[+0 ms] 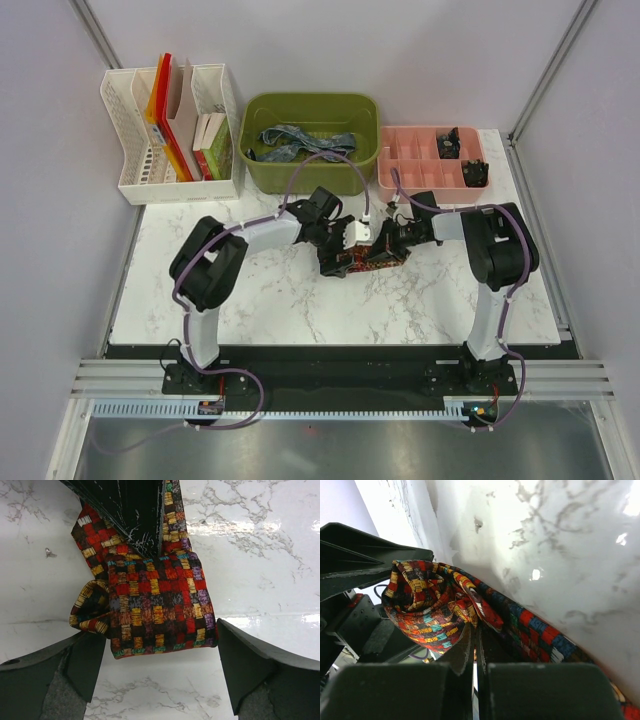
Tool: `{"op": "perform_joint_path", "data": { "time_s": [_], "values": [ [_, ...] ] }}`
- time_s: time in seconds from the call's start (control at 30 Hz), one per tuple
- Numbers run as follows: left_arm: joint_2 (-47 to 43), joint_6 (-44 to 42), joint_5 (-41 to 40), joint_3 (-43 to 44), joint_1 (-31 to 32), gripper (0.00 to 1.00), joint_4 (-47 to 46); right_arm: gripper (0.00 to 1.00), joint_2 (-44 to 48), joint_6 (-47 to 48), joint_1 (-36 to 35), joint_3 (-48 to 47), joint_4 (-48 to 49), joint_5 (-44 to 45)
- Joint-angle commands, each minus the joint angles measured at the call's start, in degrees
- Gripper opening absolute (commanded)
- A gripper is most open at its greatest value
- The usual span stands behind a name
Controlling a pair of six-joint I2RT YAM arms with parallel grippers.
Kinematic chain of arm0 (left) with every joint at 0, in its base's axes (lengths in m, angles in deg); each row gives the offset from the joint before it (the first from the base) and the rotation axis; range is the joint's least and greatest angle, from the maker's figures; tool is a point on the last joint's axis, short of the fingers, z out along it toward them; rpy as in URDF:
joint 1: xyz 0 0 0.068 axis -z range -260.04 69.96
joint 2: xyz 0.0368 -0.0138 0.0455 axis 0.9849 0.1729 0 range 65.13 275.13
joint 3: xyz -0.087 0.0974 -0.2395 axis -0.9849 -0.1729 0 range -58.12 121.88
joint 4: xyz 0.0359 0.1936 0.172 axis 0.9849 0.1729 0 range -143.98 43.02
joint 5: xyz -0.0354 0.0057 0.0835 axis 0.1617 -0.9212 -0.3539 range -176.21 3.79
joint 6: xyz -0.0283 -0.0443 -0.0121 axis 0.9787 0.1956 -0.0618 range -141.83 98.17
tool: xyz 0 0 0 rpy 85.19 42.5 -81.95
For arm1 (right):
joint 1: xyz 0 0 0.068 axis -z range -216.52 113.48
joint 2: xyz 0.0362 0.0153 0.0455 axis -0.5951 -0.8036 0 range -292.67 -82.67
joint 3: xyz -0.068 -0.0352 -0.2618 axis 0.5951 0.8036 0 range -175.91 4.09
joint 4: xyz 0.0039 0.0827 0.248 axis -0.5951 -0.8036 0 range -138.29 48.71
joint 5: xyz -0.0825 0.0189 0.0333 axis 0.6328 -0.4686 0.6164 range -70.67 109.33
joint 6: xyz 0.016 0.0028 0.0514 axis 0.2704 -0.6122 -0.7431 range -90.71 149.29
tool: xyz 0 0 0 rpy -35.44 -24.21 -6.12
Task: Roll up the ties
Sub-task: Roll the tie at the center of the board.
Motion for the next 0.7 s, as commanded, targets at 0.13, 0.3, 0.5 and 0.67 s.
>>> {"op": "perform_joint_path", "data": {
  "time_s": [0.13,0.3,0.5,0.67],
  "values": [
    [-6.9,-3.52,1.23,-3.74,-1.8,1.0,-5.29,0.0,-0.71,0.02,-1.81,3.63,0.05,9.43],
    [-5.68,-2.47,4.04,-2.16,-1.72,1.0,-4.5,0.0,0.87,-2.36,-2.6,5.04,1.63,9.96],
    [-2.95,-2.55,4.83,0.92,-1.28,1.0,-4.15,0.0,1.4,-2.8,-3.04,5.22,1.81,10.04],
    [-4.35,-5.45,7.99,0.31,-1.28,1.0,-2.04,0.0,1.66,-2.89,-3.04,4.95,1.55,10.22]
  ]
}}
